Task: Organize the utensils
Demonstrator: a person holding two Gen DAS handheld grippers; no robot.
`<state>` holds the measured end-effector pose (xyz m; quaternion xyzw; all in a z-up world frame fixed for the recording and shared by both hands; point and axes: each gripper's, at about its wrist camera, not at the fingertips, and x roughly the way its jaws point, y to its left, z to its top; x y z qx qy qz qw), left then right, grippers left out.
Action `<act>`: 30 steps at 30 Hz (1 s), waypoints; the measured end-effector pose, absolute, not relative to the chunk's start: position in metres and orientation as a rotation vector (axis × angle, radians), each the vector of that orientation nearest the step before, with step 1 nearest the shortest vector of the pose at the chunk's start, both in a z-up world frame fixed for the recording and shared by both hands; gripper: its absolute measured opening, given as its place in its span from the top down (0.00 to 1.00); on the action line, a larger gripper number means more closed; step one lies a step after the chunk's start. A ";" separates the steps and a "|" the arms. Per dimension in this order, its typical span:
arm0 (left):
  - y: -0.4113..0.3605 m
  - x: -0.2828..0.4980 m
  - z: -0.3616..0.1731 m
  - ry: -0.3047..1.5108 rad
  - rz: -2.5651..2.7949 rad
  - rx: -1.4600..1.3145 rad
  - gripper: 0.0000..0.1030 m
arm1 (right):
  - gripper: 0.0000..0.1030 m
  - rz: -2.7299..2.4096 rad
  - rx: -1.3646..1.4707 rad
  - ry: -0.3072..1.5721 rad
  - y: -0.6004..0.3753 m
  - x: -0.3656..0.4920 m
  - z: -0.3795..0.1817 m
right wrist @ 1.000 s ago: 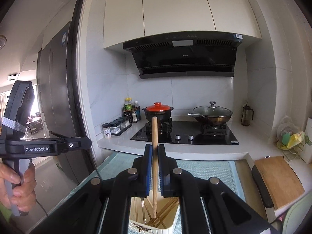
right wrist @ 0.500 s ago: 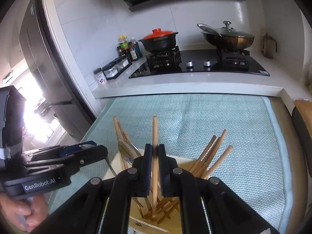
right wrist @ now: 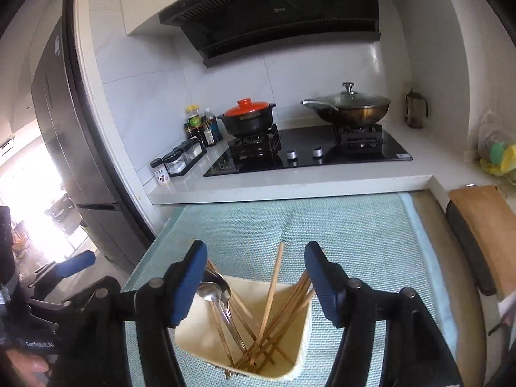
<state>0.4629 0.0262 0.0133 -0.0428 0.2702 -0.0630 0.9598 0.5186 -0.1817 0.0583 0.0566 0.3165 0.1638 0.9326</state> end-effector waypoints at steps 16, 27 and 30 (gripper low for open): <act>0.010 0.270 -0.015 0.543 0.029 -0.006 0.00 | 0.14 0.340 -0.037 0.504 -0.165 0.270 0.072; 0.007 0.217 -0.016 0.579 0.040 -0.042 0.00 | 0.14 0.203 -0.083 0.605 -0.167 0.222 0.057; 0.005 0.210 -0.011 0.574 0.037 -0.042 0.00 | 0.14 0.203 -0.096 0.595 -0.164 0.212 0.064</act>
